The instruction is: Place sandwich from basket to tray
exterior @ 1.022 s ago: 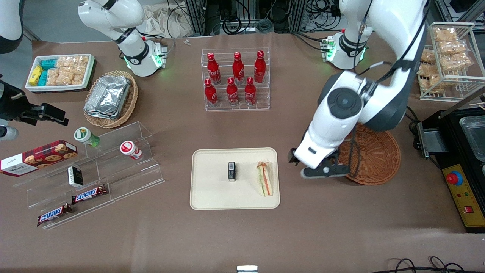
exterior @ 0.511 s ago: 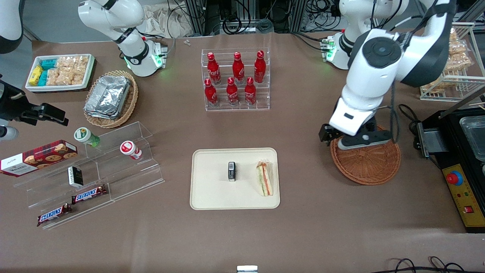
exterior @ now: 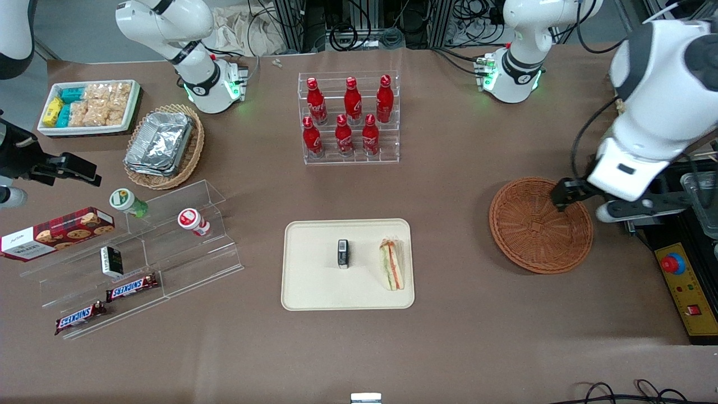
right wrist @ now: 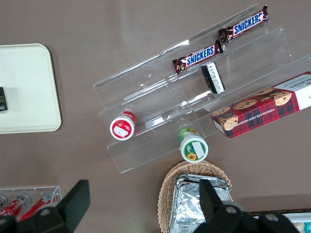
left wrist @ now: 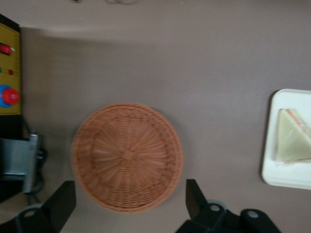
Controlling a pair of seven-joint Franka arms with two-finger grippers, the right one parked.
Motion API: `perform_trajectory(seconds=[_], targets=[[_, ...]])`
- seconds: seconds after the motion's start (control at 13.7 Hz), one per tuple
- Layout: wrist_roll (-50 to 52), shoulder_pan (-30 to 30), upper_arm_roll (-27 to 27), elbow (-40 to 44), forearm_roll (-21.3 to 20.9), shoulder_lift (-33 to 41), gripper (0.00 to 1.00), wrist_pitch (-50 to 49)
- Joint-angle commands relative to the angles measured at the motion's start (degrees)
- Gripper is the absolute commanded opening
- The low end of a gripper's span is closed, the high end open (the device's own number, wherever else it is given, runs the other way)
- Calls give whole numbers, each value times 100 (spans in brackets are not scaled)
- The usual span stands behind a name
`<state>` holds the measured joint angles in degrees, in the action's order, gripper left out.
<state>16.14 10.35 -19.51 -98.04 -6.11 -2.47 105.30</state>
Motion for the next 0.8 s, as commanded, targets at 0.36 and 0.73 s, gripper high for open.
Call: perform_trajectory(seconds=[0.36,0.73], targets=[[-393,609,-71,347,418,107,100,-422],[-533,626,-71,400,426,19,100,-422]])
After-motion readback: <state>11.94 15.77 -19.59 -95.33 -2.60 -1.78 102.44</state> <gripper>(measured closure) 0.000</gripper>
